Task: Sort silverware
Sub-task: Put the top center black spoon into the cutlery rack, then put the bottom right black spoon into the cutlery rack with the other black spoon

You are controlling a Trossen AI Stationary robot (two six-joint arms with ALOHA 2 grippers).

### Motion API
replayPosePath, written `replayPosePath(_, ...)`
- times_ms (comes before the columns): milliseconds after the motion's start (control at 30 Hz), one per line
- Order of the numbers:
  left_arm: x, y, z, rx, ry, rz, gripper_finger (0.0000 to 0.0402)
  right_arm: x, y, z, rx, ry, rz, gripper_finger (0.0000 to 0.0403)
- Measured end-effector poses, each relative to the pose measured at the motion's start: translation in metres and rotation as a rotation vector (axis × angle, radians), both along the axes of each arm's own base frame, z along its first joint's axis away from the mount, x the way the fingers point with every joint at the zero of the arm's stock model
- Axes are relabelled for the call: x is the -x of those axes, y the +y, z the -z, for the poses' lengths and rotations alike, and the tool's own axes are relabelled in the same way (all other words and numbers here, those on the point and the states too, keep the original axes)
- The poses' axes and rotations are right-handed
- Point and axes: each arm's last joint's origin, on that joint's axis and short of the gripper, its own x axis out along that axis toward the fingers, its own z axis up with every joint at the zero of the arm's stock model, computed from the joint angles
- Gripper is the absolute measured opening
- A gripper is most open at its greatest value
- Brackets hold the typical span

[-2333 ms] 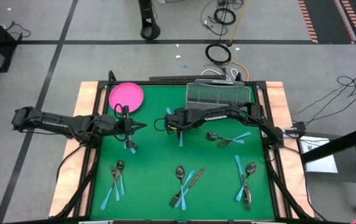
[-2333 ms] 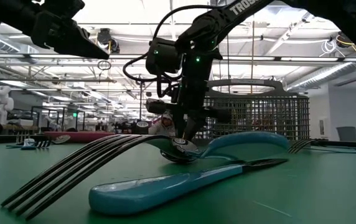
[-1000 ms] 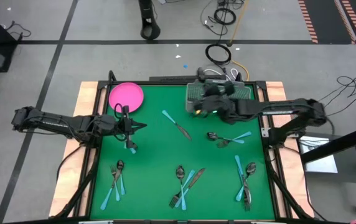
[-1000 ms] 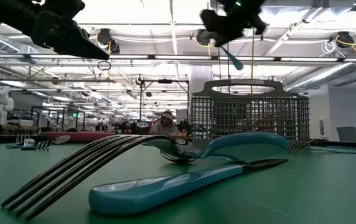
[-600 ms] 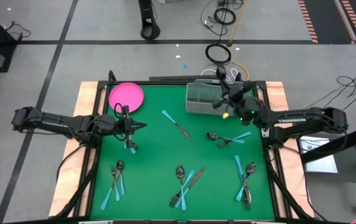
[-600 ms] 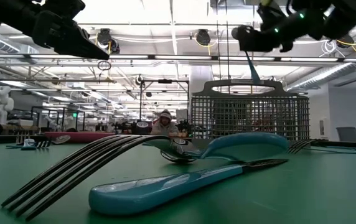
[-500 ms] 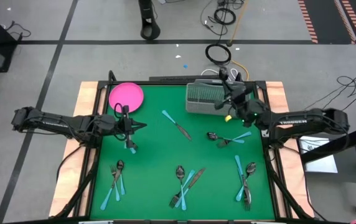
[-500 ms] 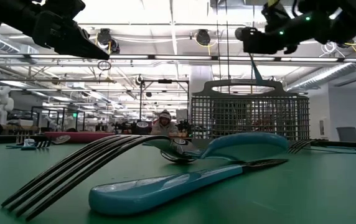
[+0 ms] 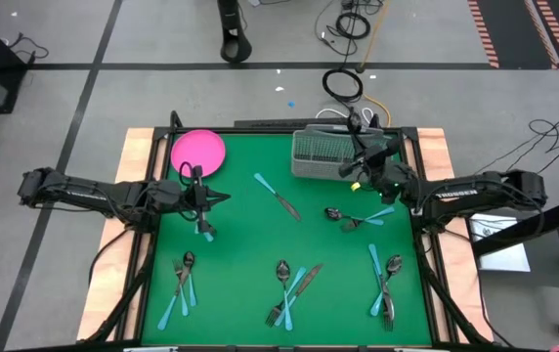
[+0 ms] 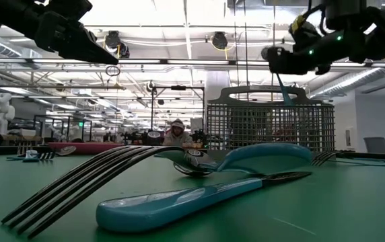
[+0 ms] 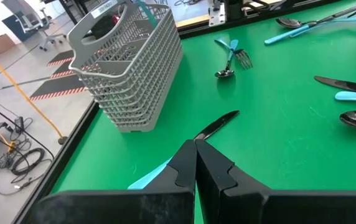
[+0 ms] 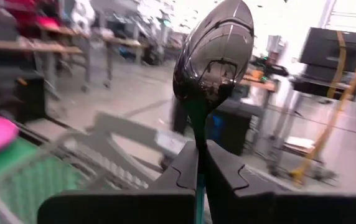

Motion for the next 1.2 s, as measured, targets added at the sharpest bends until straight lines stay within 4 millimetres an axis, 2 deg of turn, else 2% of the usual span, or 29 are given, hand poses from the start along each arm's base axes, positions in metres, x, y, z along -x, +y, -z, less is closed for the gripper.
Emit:
replayPosePath(433, 0.0, 0.0, 0.0, 0.001, 0.0, 0.0, 0.0, -0.005, -0.001, 0.013, -0.027, 0.07, 0.005, 0.0009)
replayPosePath(967, -0.007, -0.001, 0.007, 0.045, 0.031, -0.019, 0.0, -0.005, -0.001, 0.014, -0.025, 0.088, 0.005, 0.0101)
replayPosePath(1200, -0.009, -0.001, 0.003, 0.049, -0.017, -0.018, 0.0, -0.002, 0.0, 0.023, -0.082, 0.153, 0.007, 0.0143)
